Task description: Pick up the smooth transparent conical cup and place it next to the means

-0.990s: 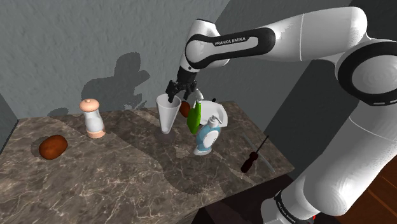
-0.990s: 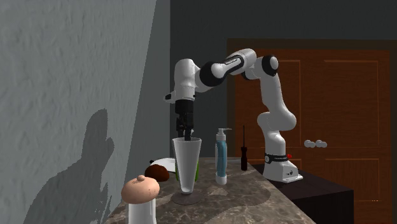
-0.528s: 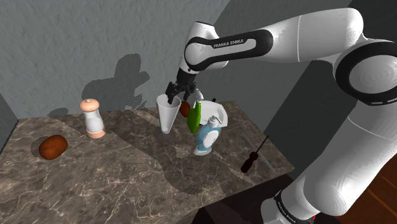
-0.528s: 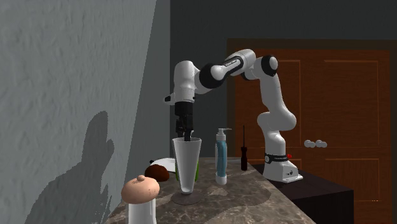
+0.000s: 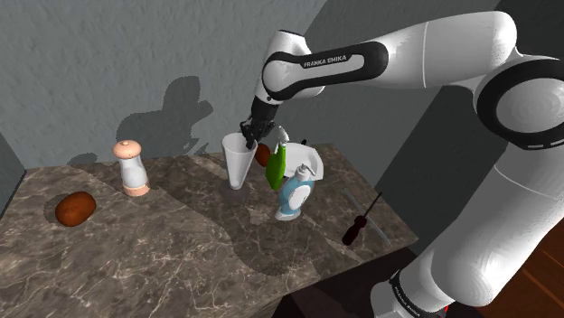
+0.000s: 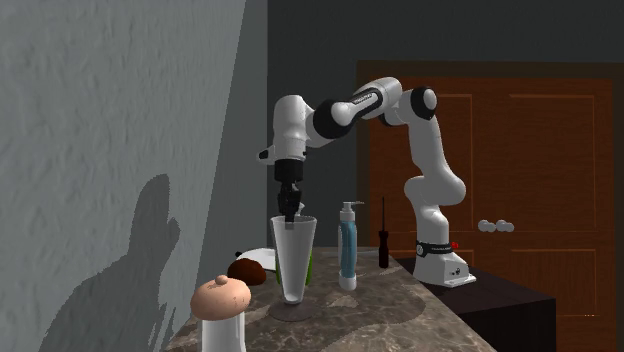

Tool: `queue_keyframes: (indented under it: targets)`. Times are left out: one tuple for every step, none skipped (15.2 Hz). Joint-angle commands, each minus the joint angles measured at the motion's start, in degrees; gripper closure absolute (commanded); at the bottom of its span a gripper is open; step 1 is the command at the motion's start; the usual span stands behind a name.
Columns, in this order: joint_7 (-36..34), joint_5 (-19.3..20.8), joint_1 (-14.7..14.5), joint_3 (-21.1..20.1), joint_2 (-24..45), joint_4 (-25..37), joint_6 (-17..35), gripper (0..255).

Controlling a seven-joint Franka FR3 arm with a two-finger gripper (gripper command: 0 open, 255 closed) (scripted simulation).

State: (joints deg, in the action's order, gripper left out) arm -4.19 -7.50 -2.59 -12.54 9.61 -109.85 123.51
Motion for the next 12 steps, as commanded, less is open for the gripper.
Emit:
queue_keyframes:
  targets:
    - [0.0, 0.0, 0.0, 0.0, 0.0, -0.1, 0.0, 255]
    - [0.0, 0.0, 0.0, 0.0, 0.1, 0.0, 0.0, 255]
    - [0.0, 0.0, 0.0, 0.0, 0.1, -0.1, 0.0, 255]
    - [-0.1, 0.0, 0.0, 0.0, -0.2, 0.4, -0.7, 255]
    - [-0.1, 0.0, 0.0, 0.0, -0.5, 0.8, -1.4, 255]
    - [-0.2, 0.0, 0.0, 0.0, -0.7, 1.3, -2.1, 255]
    - [-0.3, 0.0, 0.1, 0.0, -1.0, 1.7, -2.8, 255]
    - [-0.3, 0.0, 0.1, 0.0, -1.2, 2.2, -3.5, 255]
    - [-0.4, 0.0, 0.1, 0.0, -1.4, 2.7, -4.3, 255]
    - [-0.5, 0.0, 0.1, 0.0, -1.6, 3.3, -5.0, 255]
    - [-0.5, 0.0, 0.1, 0.0, -1.8, 3.8, -5.7, 255]
    - [-0.6, 0.0, 0.1, 0.0, -2.0, 4.3, -6.4, 255]
